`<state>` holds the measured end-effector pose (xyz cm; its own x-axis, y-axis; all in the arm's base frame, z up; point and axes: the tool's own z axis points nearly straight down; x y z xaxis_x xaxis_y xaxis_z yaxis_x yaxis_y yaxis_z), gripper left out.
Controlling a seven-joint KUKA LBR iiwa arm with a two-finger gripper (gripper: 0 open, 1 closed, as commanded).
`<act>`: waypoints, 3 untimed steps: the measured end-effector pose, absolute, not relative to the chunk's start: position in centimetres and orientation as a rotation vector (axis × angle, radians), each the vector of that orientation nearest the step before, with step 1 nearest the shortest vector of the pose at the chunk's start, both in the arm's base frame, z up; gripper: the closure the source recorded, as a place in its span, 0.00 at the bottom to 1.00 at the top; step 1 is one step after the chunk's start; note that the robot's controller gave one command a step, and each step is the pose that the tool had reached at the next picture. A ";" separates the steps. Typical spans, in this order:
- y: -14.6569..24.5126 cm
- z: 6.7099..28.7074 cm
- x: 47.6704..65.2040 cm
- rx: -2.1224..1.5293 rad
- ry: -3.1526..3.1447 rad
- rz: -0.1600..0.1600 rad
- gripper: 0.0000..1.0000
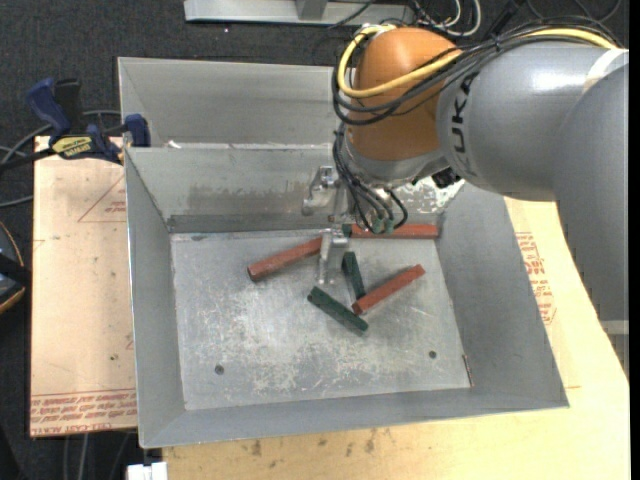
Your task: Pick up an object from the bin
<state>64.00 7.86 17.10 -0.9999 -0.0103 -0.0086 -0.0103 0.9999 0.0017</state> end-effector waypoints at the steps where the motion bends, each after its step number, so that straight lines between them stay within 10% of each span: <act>1: 6.2 7.7 65.1 0.251 3.112 0.007 1.00; 2: 6.2 7.7 65.1 0.252 3.112 0.007 1.00; 3: 6.1 27.7 65.3 0.055 3.132 0.002 1.00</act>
Offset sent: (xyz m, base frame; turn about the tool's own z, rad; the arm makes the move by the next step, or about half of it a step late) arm 0.0000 0.0000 0.0000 0.0000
